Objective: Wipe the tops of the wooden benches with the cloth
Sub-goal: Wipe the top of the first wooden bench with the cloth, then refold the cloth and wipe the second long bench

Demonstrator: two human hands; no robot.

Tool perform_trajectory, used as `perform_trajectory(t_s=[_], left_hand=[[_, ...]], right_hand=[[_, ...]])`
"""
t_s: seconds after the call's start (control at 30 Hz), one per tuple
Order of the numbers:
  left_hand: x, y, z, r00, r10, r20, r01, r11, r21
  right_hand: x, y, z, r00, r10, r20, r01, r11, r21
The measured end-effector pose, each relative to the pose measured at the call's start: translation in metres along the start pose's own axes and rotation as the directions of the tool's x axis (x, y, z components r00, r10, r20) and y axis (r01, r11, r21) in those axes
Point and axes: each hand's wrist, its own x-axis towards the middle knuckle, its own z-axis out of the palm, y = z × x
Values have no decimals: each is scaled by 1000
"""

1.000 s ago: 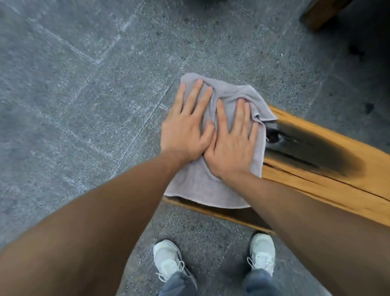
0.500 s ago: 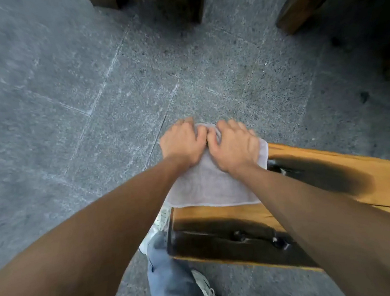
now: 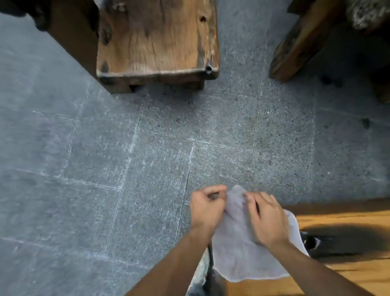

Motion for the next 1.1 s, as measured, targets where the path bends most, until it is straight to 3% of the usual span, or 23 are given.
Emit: perform_trajectory(t_s=[0.07,0.13,0.23,0.3,0.4,0.5,0.63,0.77,0.83,0.93,1.0,1.1], left_hand=[[13,28,-16,999,31,7,-30,992,-126],[28,52,-29,1000,-15,0,14,983,-182],[46,78,-57,943,-297,151,325,918,-226],[58,90,-79,882,-385,273,414,909,-54],[64,109,-106,855,-345,388,297,938,180],[76,146,-123,844,-130,521,95,991,92],[96,188,-154,790,50,611,-90,995,35],[134,218,-180,789,97,607,-164,985,56],[156,234,-190,830,130,542,-214,972,94],[187,260,-210,880,166,445,-251,958,139],[206,279,-224,889,158,429,-237,962,138],[220,303,-241,870,109,480,-206,966,155]], right_hand=[[9,-20,-6,991,133,-19,-126,969,213],[22,-38,-14,988,147,35,-151,942,301],[44,-55,-25,965,46,256,-96,978,185],[64,-67,-32,903,47,426,-67,997,33],[98,-92,-36,789,45,613,-64,998,9],[133,-122,-43,745,40,666,-241,947,213],[179,-174,-57,664,-49,746,-261,920,292],[227,-221,-64,728,-150,668,-49,962,269],[251,-232,-68,824,-141,548,50,983,177],[278,-243,-78,936,-95,338,32,982,186],[294,-250,-93,945,-151,291,87,971,221],[310,-259,-121,901,-299,314,289,954,78]])
